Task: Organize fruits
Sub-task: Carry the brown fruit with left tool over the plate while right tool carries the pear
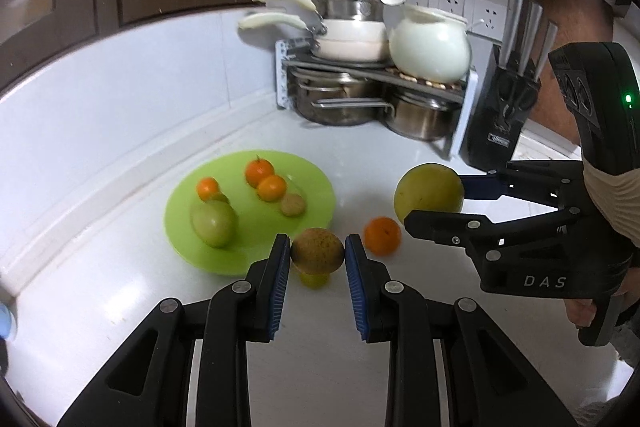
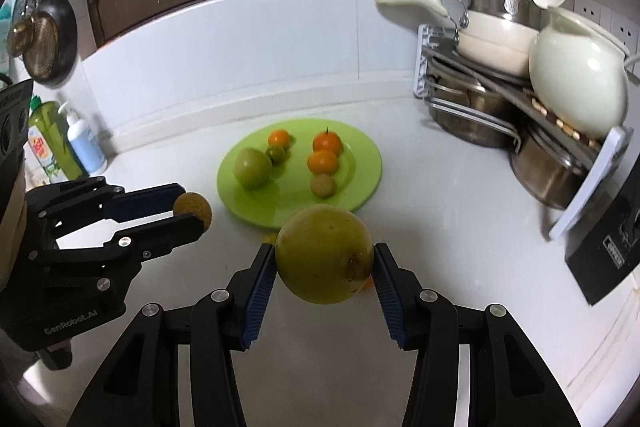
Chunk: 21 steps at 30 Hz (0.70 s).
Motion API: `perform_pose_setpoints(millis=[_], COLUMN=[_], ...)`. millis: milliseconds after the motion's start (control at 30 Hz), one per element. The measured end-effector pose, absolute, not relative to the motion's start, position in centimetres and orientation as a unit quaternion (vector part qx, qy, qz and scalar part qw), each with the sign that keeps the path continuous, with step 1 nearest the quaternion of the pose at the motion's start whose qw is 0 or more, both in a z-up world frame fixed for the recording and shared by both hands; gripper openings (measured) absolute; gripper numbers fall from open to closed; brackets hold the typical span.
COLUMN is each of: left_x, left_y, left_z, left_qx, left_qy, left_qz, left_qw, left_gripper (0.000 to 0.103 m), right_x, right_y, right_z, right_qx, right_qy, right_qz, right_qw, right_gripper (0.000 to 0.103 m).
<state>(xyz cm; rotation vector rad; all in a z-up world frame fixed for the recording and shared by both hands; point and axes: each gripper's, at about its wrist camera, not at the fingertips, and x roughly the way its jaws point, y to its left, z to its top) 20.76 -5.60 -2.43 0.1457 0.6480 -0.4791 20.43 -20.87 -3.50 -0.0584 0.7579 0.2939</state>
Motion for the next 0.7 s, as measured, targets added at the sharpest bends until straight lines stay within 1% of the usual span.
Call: perform_pose_setpoints(millis=[333, 700], left_x=[23.4, 27.9], left_y=[-4.5, -3.9], left_z=[-0.8, -0.4], left_qx=[0.072, 0.064], left_qy=[0.294, 0.306], left_qz=[-0.218, -0.207], left_qw=[0.928, 0.927], left_gripper=[0.028, 0.028], right_x=[23.8, 29.0], right_y=[-19.4, -18.2], right_z=[-1.6, -0.9], right_qx=[-0.038, -0.056], right_qy=[0.353, 0.357], right_qz=[0.153, 0.172], right_qw=[0.922, 0.917], right_gripper=[0.050, 0.050])
